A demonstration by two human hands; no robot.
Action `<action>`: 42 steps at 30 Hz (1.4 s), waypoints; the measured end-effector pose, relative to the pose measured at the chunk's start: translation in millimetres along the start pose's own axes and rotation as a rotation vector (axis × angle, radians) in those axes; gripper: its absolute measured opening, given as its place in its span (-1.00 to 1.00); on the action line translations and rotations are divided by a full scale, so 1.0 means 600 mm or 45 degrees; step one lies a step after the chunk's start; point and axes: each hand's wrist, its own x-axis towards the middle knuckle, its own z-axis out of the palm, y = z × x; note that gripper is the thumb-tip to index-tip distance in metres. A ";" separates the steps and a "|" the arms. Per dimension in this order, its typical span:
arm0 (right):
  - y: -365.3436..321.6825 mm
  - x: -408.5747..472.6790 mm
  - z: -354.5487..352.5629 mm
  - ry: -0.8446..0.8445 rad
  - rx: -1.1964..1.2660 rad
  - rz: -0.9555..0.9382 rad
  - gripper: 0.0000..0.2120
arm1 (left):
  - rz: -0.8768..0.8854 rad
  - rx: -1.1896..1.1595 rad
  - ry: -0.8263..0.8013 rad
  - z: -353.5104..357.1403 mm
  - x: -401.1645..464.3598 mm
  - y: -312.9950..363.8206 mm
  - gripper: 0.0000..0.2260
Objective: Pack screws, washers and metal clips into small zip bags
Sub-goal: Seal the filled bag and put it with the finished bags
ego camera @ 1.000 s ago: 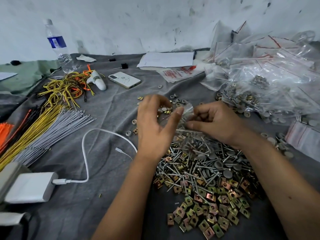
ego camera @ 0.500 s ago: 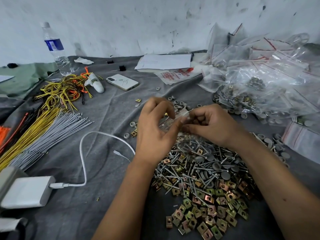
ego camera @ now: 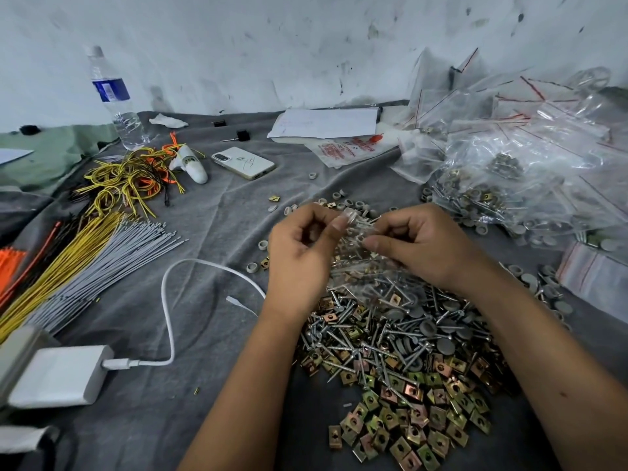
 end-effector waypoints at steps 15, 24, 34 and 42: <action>0.008 0.006 -0.004 0.273 -0.267 -0.237 -0.85 | 0.057 0.127 -0.133 0.019 -0.009 -0.006 -0.84; 0.010 0.007 0.011 0.306 -0.433 -0.331 -0.94 | 0.021 0.161 -0.094 0.016 -0.008 -0.008 -0.74; 0.000 0.004 0.008 0.182 -0.578 -0.401 -0.92 | 0.010 0.275 -0.106 0.011 -0.008 -0.004 -0.76; 0.005 0.003 -0.001 0.309 -0.491 -0.322 -0.96 | -0.191 0.244 -0.134 0.008 -0.004 -0.004 -0.91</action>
